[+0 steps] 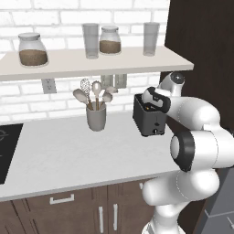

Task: Start the toaster. Once the lever pops up, take the bread to the plate on the dining counter.

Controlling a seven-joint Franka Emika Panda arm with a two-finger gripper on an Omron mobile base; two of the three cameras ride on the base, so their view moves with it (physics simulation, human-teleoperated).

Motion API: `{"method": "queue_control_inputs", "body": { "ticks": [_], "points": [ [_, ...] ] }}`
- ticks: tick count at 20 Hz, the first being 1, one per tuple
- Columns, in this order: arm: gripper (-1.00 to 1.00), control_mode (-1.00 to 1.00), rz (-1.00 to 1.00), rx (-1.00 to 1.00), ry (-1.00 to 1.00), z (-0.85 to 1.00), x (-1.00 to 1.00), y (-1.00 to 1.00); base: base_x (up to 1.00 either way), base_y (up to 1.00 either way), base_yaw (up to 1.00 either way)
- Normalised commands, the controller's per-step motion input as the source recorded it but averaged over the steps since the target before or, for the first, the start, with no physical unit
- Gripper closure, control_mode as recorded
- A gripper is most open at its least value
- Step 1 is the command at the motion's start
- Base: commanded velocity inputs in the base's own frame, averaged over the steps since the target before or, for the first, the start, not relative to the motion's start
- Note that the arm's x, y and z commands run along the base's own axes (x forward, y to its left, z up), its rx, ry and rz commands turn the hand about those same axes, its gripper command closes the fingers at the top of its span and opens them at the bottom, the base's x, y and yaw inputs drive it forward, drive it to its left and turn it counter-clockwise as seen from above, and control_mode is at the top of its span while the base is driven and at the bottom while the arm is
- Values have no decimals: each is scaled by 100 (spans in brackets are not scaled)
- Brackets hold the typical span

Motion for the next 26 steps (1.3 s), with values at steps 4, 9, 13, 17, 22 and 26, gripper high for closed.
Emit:
{"method": "queue_control_inputs", "body": {
  "ticks": [4,9,13,17,22,26],
  "points": [
    [-100,-100,0,0,0,0,0,0,0,0,0],
    [-100,-100,0,0,0,0,0,0,0,0,0],
    [-100,-100,0,0,0,0,0,0,0,0,0],
    [-100,-100,0,0,0,0,0,0,0,0,0],
    [-100,-100,0,0,0,0,0,0,0,0,0],
    [-100,-100,0,0,0,0,0,0,0,0,0]
  ]
}}
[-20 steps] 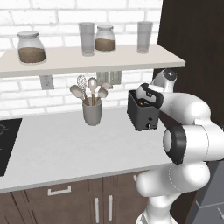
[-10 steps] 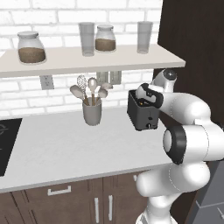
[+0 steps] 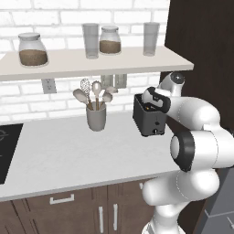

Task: Start the toaster. Once the lever pops up, take the bread to the plate on the dining counter.

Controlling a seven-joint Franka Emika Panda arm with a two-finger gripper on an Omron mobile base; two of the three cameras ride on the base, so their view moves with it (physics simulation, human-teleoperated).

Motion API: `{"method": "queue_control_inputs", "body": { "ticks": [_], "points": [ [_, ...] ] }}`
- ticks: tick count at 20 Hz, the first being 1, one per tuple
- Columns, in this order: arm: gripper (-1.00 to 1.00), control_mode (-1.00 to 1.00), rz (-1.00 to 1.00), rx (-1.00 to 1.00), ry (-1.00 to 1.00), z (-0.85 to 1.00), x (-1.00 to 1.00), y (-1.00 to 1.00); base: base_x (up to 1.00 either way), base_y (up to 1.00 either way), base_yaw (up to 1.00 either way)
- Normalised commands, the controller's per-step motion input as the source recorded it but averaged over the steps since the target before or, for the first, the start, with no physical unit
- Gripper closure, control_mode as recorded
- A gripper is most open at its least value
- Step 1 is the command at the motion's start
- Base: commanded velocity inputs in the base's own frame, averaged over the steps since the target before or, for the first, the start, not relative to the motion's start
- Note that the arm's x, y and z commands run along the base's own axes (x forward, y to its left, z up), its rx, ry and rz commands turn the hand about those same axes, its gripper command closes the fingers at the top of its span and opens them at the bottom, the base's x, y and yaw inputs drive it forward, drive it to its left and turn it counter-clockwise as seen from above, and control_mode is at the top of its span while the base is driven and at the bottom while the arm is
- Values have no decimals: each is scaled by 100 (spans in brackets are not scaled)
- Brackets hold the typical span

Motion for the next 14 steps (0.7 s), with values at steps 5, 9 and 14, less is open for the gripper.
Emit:
{"method": "queue_control_inputs", "body": {
  "ticks": [5,9,14],
  "points": [
    [-100,-100,0,0,0,0,0,0,0,0,0],
    [-100,-100,0,0,0,0,0,0,0,0,0],
    [-100,-100,0,0,0,0,0,0,0,0,0]
  ]
}}
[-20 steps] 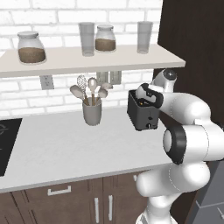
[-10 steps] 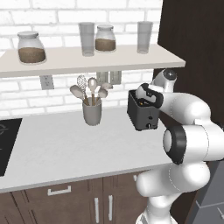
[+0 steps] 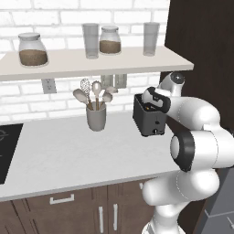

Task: Start the toaster. Once the lever pops up, take the bread to the plate on the dining counter.

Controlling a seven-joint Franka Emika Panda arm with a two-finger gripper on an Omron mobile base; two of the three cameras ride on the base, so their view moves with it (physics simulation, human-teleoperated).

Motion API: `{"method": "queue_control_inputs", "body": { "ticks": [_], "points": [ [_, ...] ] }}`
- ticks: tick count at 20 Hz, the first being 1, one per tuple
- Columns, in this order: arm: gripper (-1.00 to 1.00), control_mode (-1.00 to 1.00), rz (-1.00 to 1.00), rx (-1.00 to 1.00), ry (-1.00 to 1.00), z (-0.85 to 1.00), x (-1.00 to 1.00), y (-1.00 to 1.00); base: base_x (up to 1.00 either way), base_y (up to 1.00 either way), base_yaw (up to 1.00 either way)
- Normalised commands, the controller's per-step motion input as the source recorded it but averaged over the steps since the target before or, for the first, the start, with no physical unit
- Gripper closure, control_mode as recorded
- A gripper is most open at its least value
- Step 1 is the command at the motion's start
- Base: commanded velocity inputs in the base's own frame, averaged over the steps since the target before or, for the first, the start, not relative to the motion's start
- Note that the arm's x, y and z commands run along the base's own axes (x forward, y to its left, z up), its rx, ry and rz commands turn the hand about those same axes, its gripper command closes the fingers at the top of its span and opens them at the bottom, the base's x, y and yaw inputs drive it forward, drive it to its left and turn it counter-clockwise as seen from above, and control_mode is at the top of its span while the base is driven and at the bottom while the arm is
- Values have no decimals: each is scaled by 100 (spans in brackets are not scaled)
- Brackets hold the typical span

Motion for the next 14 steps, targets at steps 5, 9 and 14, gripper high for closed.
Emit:
{"method": "queue_control_inputs", "body": {
  "ticks": [5,9,14],
  "points": [
    [-100,-100,0,0,0,0,0,0,0,0,0],
    [-100,-100,0,0,0,0,0,0,0,0,0],
    [-100,-100,0,0,0,0,0,0,0,0,0]
  ]
}}
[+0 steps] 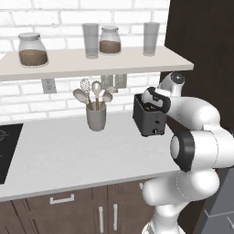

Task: Start the toaster. Once the lever pops up, take the bread to the plate on the dining counter.

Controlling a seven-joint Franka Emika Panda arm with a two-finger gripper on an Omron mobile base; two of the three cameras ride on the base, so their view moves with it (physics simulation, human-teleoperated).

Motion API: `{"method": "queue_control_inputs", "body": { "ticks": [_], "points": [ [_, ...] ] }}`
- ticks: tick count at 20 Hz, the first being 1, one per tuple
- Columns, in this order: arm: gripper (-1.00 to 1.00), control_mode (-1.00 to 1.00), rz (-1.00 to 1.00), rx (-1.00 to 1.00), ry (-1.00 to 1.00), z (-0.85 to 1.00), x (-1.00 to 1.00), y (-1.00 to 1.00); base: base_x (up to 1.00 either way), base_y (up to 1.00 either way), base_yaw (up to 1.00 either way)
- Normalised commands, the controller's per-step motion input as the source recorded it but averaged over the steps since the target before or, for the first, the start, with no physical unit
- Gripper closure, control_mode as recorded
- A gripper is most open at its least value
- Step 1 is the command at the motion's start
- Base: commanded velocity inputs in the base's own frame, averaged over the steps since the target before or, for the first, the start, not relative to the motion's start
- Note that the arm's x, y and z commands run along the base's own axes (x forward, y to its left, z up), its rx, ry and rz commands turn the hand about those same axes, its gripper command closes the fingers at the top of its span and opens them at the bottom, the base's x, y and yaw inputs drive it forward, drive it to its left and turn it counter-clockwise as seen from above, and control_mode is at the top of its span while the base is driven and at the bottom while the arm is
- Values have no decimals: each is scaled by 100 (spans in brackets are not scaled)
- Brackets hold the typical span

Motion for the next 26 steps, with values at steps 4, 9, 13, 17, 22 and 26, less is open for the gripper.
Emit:
{"method": "queue_control_inputs", "body": {
  "ticks": [4,9,13,17,22,26],
  "points": [
    [-100,-100,0,0,0,0,0,0,0,0,0],
    [-100,-100,0,0,0,0,0,0,0,0,0],
    [-100,-100,0,0,0,0,0,0,0,0,0],
    [-100,-100,0,0,0,0,0,0,0,0,0],
    [-100,-100,0,0,0,0,0,0,0,0,0],
    [-100,-100,0,0,0,0,0,0,0,0,0]
  ]
}}
